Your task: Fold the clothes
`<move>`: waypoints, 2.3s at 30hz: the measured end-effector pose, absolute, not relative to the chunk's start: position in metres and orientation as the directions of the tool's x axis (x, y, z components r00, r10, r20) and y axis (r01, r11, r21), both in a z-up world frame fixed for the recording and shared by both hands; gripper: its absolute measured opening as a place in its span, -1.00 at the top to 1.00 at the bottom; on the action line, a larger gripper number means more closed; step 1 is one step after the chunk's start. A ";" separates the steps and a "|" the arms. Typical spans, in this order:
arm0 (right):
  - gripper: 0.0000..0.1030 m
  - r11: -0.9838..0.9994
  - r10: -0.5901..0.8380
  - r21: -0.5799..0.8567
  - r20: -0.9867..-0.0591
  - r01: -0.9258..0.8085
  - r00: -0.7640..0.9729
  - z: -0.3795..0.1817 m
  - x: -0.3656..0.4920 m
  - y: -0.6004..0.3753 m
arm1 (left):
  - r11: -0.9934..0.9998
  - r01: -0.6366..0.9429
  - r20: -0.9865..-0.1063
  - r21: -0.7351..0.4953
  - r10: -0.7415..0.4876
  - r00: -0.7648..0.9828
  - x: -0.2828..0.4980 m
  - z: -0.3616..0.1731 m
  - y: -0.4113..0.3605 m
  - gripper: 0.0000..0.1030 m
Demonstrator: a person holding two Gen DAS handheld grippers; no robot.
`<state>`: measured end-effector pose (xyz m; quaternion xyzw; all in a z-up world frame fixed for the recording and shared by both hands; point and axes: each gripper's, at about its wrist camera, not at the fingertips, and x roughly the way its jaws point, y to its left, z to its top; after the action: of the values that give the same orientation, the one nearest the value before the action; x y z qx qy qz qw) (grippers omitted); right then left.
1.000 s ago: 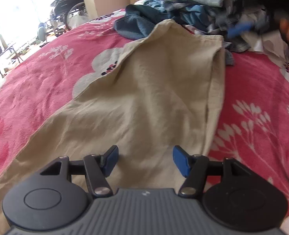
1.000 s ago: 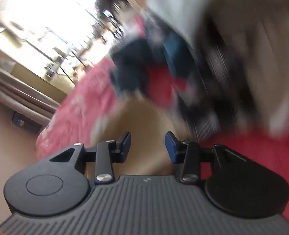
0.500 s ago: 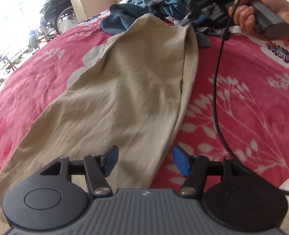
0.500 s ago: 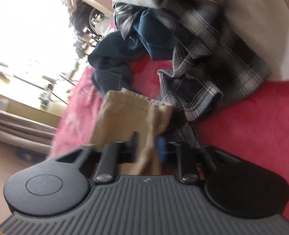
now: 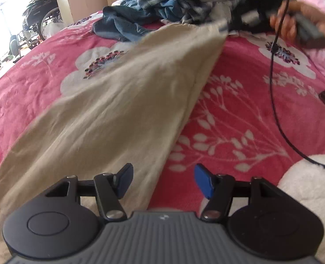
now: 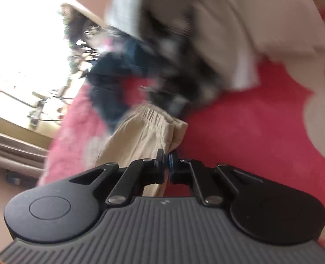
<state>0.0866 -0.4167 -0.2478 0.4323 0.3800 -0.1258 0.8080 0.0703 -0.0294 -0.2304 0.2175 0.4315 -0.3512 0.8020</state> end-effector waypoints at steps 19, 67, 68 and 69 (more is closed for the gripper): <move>0.68 0.633 0.202 0.602 -0.735 0.486 0.647 -0.239 0.096 -0.418 | 0.762 0.646 -0.820 0.047 -0.339 0.460 0.103 -0.243 -0.068 0.61; 0.42 0.248 0.405 0.658 -0.737 0.711 0.541 -0.295 0.079 -0.372 | 0.667 0.740 -0.794 -0.087 -0.495 0.353 0.096 -0.232 -0.068 0.99; 0.42 0.260 0.396 0.658 -0.740 0.707 0.543 -0.293 0.080 -0.373 | 0.664 0.742 -0.795 -0.091 -0.498 0.347 0.096 -0.233 -0.068 0.99; 0.47 0.273 0.386 0.657 -0.744 0.702 0.546 -0.291 0.081 -0.377 | 0.660 0.745 -0.796 -0.095 -0.500 0.342 0.096 -0.234 -0.068 0.99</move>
<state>0.0808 -0.3773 -0.2912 0.5906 0.4608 -0.1215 0.6513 0.0965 -0.0680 -0.2342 0.1442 0.4244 -0.3859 0.8063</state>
